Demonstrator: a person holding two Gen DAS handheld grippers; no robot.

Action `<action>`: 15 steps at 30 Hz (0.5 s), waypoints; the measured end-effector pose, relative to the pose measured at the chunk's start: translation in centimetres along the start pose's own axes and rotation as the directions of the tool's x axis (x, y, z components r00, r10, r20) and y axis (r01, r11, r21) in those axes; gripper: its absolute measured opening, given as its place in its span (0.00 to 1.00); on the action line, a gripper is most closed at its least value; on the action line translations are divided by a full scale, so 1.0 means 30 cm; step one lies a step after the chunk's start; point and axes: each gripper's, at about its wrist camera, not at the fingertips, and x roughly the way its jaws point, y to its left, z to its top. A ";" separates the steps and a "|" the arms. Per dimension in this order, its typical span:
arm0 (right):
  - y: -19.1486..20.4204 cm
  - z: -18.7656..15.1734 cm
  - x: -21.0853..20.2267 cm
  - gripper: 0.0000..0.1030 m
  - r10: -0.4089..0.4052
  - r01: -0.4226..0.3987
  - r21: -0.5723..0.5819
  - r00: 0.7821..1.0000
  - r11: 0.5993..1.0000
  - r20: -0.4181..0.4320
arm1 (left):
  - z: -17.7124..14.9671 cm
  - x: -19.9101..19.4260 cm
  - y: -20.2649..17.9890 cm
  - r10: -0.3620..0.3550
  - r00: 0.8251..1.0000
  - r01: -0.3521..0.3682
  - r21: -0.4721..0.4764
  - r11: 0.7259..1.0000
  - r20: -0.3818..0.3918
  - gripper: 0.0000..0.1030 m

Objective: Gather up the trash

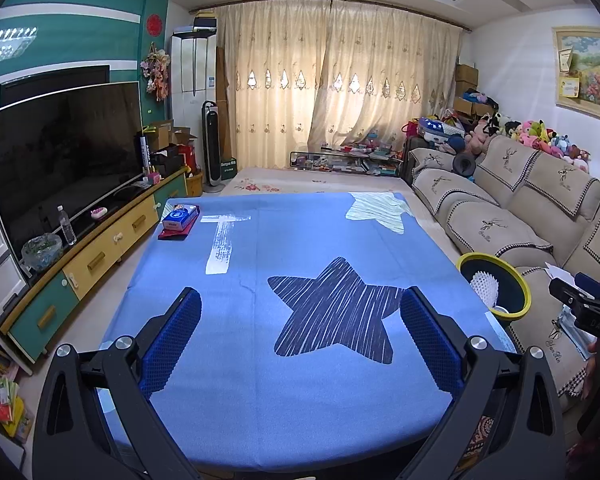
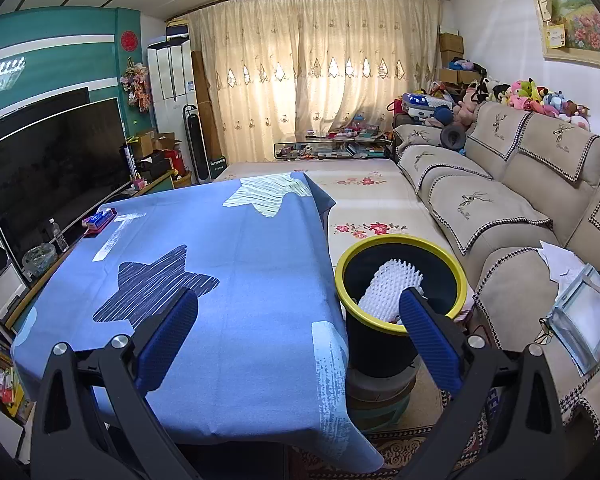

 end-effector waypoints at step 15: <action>0.002 -0.001 0.001 0.93 0.002 -0.002 0.000 1.000 1.000 -0.002 | -0.001 0.006 0.004 -0.004 1.000 0.004 -0.006 1.000 -0.005 0.95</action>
